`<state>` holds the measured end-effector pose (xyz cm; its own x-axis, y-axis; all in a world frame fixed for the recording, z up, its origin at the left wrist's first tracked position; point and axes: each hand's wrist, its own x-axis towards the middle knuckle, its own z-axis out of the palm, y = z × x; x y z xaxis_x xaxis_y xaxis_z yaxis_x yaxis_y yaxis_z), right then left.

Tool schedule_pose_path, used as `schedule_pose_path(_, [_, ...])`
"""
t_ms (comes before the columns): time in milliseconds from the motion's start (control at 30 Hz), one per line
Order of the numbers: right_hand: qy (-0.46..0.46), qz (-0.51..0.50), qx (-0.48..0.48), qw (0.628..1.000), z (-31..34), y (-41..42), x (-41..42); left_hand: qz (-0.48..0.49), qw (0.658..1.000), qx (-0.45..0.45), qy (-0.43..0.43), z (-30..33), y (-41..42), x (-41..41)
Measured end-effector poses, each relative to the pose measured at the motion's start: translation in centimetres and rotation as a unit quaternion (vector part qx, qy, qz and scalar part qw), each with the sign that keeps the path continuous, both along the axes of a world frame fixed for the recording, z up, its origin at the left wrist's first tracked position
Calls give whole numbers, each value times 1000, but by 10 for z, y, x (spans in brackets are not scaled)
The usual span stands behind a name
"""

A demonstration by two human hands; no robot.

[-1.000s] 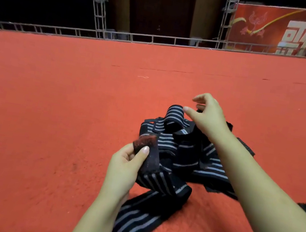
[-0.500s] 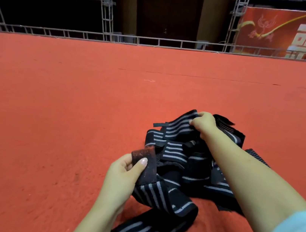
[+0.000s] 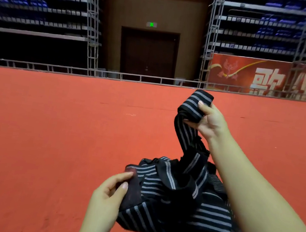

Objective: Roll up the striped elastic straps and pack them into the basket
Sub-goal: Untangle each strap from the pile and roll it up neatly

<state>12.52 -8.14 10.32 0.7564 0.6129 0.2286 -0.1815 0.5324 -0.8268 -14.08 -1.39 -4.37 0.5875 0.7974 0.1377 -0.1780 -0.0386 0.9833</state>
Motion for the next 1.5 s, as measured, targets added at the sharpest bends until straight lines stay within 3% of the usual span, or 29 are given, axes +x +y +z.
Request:
schedule_pose_path(133, [-65,20,36,997,28,-6,-19,33,999,-36,-22,19,5,11])
schedule_pose_path(200, [-106,11,-2,994,26,-5,-36,62,996,-45,-40,30,15,15])
schedule_pose_path(300, [-171,12,-89,981,-7,-12,-67,99,994,21,-43,47,24,14])
schedule_pose_path(400, [-217,75,-128,965,-45,-29,-101,65,991,109,34,56,21,16])
schedule_pose_path(500, [-249,129,-143,949,-78,-41,-130,-49,983,156,87,52,7,22])
schedule_pose_path(567, [-257,112,-169,945,-99,-48,-138,-98,982,139,87,42,-1,26])
schedule_pose_path(733, [-204,59,-238,948,-134,-70,-136,-83,987,80,111,7,-4,35])
schedule_pose_path(800, [-277,9,-286,917,-147,-73,-133,-62,989,65,119,-3,-3,38])
schedule_pose_path(867, [-369,-86,-335,863,-159,-73,-128,-37,992,41,111,-9,-2,38])
schedule_pose_path(967, [-470,-165,-439,748,-178,-70,-109,9,996,3,88,-11,7,33])
schedule_pose_path(1033, [-489,-170,-549,656,-186,-67,-95,25,997,-18,66,-7,13,28])
schedule_pose_path(1067, [-485,-167,-580,632,-187,-65,-89,31,998,-25,55,-4,15,26])
schedule_pose_path(1367, [-506,-236,-590,583,-205,-53,-56,91,996,15,-15,26,36,17])
schedule_pose_path(1500, [-463,-323,-558,608,-203,-62,-38,119,992,30,-25,33,41,11])
